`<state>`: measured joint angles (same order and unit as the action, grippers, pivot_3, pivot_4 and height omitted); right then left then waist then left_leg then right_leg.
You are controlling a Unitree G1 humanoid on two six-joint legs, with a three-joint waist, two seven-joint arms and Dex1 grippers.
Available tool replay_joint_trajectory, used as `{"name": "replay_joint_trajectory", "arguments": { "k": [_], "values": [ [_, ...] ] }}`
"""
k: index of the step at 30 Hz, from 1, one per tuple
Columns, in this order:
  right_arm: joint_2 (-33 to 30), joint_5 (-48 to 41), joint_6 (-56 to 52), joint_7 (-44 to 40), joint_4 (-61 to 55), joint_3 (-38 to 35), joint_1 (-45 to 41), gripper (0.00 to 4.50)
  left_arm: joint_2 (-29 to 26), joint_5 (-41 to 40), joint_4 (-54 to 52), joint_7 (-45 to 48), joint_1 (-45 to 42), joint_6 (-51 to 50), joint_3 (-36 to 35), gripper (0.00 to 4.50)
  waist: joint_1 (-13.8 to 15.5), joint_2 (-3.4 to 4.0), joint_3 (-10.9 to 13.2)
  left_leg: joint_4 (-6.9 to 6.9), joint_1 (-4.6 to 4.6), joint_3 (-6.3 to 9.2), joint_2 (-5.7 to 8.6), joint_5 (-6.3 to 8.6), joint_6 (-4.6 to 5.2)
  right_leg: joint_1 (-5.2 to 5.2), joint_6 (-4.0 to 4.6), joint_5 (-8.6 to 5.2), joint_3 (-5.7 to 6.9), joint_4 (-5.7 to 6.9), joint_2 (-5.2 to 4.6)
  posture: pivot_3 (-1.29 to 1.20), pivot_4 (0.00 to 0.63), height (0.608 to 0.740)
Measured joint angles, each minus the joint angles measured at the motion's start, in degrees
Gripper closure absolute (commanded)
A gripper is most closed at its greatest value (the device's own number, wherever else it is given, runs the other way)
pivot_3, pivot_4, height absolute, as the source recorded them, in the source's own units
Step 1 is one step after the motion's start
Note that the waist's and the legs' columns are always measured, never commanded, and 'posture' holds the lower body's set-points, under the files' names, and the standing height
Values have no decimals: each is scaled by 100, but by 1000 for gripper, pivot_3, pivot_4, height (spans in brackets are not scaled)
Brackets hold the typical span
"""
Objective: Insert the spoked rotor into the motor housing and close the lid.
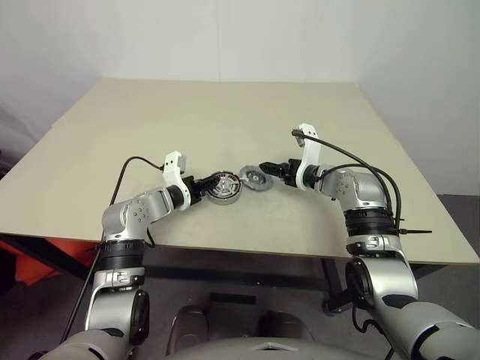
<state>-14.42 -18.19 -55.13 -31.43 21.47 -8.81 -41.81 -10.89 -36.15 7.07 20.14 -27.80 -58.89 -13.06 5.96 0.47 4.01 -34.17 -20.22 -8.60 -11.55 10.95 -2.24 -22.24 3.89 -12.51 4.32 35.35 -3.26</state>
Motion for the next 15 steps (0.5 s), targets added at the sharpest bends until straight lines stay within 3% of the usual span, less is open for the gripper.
{"name": "replay_joint_trajectory", "arguments": {
  "k": [6,13,15],
  "values": [
    [-9,0,81,-3,52,20,0,955,34,-287,-352,62,50,107,-258,2100,1,1,1,2,-19,-2,2,0,0,-14,25,14,0,-4,0,0,0,740],
    [6,0,104,-2,52,102,0,966,228,-417,-338,61,-72,102,-239,4364,6,1,2,2,-21,-2,3,0,0,-13,1,1,1,-7,0,0,0,740],
    [6,0,114,-1,52,102,0,966,252,-426,-293,57,-152,91,-232,4454,6,1,2,3,-21,-2,4,0,1,-13,1,1,1,-9,-1,0,0,740]
  ]
}}
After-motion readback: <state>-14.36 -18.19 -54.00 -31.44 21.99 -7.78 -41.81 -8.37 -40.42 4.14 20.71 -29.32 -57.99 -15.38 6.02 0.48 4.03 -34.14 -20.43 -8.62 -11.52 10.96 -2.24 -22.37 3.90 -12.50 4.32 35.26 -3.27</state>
